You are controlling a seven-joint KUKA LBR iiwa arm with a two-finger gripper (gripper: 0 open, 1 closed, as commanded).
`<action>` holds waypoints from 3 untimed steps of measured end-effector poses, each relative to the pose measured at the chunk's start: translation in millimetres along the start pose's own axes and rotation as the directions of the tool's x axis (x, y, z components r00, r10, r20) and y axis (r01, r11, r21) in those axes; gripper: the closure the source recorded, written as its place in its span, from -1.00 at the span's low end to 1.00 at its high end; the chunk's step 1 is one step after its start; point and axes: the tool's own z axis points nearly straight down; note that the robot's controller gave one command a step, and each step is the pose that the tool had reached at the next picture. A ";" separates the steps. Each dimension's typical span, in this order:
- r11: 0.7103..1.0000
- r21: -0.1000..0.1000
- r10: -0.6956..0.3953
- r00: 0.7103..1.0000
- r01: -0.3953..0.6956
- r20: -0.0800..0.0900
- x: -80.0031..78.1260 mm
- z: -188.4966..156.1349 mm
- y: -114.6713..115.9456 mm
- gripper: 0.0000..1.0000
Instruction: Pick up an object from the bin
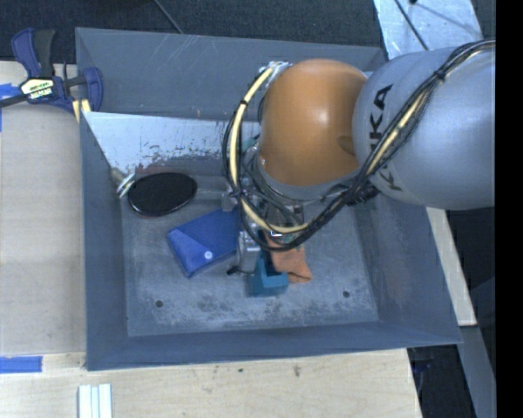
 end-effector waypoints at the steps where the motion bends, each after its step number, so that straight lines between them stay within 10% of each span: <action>1: 1.000 -0.001 0.003 1.000 -0.003 0.008 -1.8 -4.6 -0.6 -1.00; 3: 0.998 0.000 0.059 0.998 -0.059 0.007 17.8 53.5 -48.9 -1.00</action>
Offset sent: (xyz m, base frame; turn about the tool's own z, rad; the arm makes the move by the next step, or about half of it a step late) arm 0.0030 -0.0494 -0.0490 -0.0515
